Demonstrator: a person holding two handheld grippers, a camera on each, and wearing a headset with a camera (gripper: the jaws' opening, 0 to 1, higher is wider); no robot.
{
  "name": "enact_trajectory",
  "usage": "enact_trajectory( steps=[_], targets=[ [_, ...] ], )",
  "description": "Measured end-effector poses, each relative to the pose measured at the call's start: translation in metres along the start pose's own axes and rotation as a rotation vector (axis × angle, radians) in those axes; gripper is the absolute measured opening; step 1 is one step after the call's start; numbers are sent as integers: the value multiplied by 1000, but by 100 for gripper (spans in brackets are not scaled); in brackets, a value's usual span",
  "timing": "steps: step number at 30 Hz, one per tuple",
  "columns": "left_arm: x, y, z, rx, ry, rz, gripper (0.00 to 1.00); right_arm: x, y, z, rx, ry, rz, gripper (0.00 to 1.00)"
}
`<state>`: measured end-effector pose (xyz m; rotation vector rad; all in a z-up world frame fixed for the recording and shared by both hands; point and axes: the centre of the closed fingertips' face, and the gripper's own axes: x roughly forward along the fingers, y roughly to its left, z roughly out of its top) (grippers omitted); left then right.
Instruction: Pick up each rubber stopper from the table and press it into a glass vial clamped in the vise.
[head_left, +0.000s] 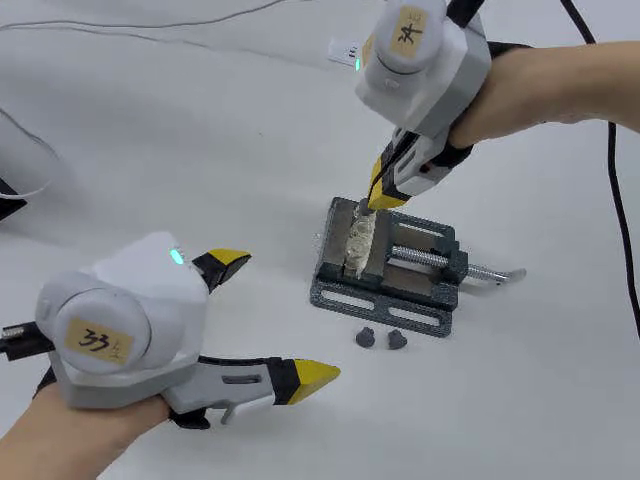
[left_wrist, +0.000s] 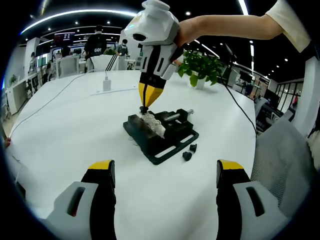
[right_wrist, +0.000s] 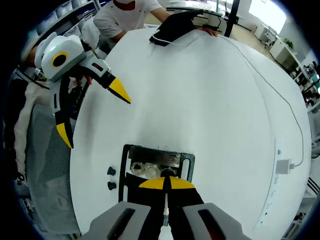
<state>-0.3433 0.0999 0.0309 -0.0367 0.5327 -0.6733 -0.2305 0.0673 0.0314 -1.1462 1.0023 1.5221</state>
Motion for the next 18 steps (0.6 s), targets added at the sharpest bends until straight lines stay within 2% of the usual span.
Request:
enact_trajectory(
  steps=[6,12,18],
  targets=[
    [2,-1,0,4,3,-8,82,-2,-5,3,33,-36,-2,0],
    [3,-1,-1,5,7,-11,82,4,-2,2,36,-25,9,0],
    [4,0,-3,2,11,-12,82,1,0,4,60,-36,20,0]
  ],
)
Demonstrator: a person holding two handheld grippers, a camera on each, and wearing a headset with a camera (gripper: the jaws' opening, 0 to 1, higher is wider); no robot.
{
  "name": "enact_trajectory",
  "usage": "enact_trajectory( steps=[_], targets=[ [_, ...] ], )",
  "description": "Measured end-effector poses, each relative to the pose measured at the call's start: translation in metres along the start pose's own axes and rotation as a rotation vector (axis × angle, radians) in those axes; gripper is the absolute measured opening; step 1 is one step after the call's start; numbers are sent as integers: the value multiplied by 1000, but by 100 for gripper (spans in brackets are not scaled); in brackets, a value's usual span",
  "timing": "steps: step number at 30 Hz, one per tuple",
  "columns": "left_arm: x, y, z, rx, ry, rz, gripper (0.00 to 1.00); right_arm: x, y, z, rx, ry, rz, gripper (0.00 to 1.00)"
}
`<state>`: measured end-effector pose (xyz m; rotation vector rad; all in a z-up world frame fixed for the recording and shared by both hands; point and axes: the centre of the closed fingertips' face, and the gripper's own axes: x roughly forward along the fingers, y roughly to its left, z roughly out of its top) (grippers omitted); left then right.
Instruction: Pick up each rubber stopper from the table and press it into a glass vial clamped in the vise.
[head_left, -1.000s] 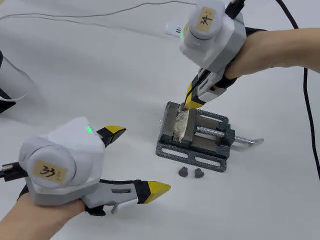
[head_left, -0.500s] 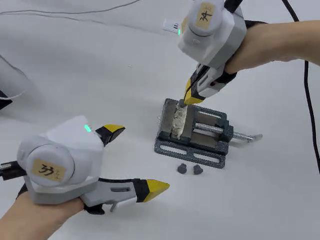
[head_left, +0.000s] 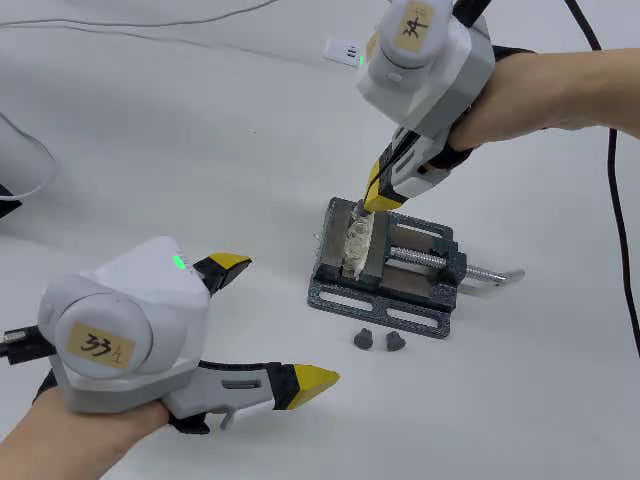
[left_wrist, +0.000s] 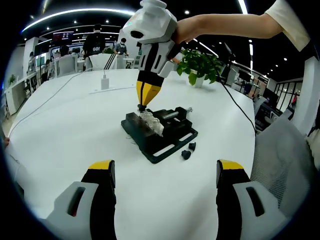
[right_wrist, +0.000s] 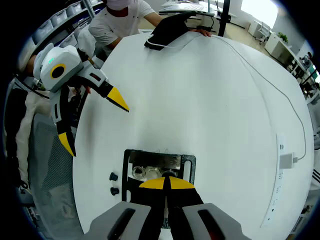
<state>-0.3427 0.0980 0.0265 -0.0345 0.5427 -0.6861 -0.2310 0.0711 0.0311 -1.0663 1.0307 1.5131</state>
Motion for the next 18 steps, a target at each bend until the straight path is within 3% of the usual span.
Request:
enact_trajectory(
  steps=[5,12,18],
  targets=[
    [0,0,0,-4,-2,0,82,2,-3,3,53,23,27,0],
    [2,2,-1,-10,-4,1,82,3,3,1,26,42,9,0],
    [3,3,-1,-11,-6,2,82,4,3,0,54,52,14,0]
  ],
)
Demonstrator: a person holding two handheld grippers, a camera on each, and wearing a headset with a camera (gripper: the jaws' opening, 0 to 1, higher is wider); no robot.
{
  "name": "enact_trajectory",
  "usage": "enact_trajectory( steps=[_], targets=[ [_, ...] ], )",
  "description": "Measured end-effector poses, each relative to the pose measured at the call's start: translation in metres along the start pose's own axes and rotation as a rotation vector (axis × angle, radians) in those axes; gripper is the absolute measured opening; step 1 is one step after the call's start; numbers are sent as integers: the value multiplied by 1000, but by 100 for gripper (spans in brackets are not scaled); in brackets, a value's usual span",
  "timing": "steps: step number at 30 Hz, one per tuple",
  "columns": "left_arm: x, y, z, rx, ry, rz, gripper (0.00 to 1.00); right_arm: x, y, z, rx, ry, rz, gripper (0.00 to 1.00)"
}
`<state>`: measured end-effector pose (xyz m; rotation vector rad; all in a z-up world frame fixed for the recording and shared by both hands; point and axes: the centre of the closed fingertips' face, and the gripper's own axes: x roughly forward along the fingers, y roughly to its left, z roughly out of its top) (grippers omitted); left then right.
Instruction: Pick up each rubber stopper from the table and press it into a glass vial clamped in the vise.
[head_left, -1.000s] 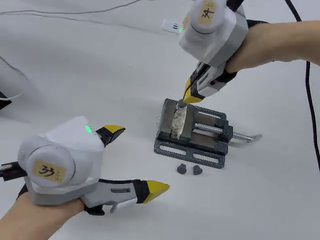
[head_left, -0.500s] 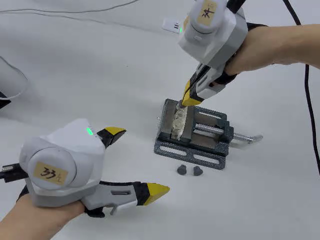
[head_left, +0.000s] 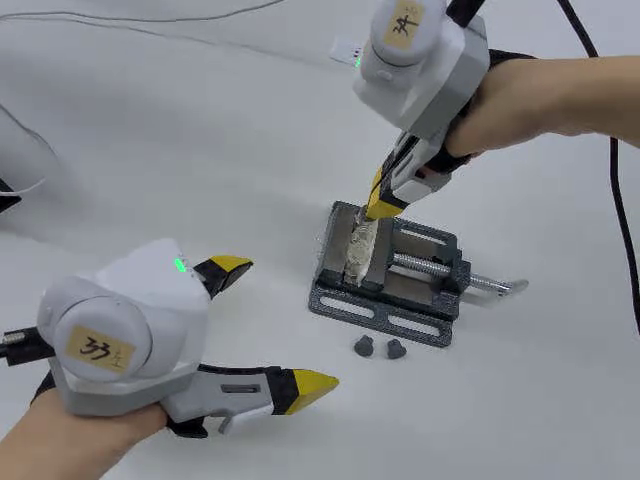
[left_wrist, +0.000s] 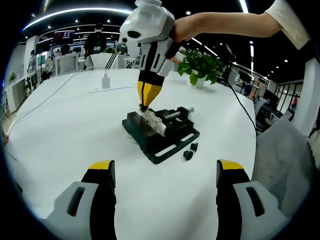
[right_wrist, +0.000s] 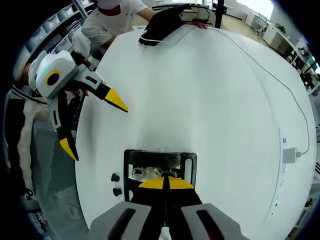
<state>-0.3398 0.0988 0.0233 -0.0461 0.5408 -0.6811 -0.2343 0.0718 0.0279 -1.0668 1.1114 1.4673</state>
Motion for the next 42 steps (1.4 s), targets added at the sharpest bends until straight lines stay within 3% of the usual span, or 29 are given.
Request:
enact_trajectory(
  steps=[10,18,19,22,24,26,28,30,42],
  targets=[
    [1,-5,0,0,2,-5,82,1,-2,-3,13,16,-10,0],
    [-4,-8,7,15,1,0,82,2,-3,-2,-7,26,-7,0],
    [-5,-9,9,21,-1,1,82,2,-5,-1,21,13,0,0],
    [-7,-8,15,35,-5,7,82,0,1,-2,-5,-23,-22,0],
    [-8,-7,20,34,-14,15,82,1,0,-1,32,-61,-35,0],
    [-9,-6,24,34,-22,21,82,0,2,0,-14,-90,-55,0],
    [-9,-6,28,26,-33,26,82,-1,1,1,23,-115,-68,0],
    [-9,-6,29,37,-32,34,82,-1,1,0,11,-132,-79,0],
    [-16,-6,35,68,-25,49,82,-5,4,1,-21,-173,-117,0]
  ],
)
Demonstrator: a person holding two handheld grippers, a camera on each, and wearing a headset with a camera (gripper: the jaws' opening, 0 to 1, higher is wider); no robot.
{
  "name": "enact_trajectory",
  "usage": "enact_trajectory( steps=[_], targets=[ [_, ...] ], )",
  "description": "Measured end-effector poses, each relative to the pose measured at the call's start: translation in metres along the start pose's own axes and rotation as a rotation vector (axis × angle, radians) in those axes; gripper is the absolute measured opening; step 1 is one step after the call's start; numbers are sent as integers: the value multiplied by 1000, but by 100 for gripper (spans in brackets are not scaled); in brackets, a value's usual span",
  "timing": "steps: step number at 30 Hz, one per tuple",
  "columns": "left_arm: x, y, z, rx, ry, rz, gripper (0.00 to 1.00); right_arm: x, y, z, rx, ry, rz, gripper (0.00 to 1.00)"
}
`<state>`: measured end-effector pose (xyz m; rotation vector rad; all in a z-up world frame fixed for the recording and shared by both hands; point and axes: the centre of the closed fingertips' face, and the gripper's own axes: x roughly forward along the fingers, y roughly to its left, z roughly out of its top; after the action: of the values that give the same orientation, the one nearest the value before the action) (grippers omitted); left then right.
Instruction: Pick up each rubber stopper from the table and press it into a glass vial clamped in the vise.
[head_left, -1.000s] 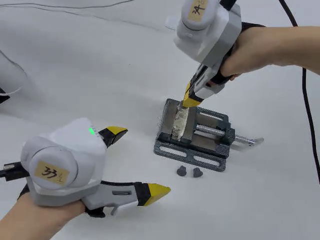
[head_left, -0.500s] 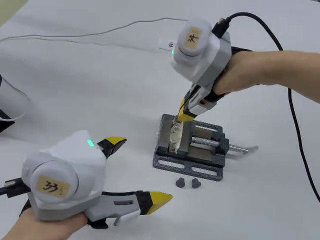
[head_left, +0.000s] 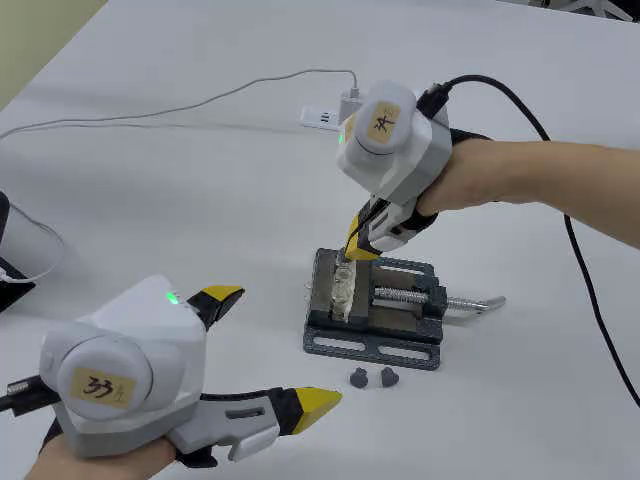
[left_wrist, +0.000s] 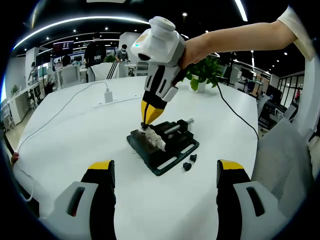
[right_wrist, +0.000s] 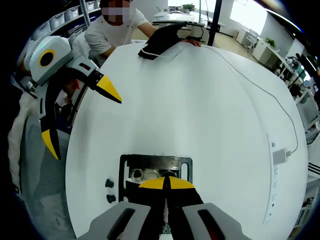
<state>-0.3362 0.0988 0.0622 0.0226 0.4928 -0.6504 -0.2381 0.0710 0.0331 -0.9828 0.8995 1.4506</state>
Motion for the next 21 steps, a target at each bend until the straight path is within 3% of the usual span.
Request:
enact_trajectory(
  steps=[3,6,8,13,15,21],
  targets=[
    [-1,0,1,12,3,1,82,-2,4,-2,17,-10,7,0],
    [-2,0,1,27,10,-1,82,-5,11,-6,17,-21,0,9],
    [-2,0,1,34,14,-1,82,-9,16,-5,21,-57,-7,12],
    [-2,1,2,59,25,-9,83,-18,32,-8,41,-121,-20,32],
    [-3,1,2,67,30,-13,83,-18,31,-10,47,-135,-28,35],
    [-3,0,2,85,35,-24,83,-22,51,-18,99,-197,-54,37]
  ],
)
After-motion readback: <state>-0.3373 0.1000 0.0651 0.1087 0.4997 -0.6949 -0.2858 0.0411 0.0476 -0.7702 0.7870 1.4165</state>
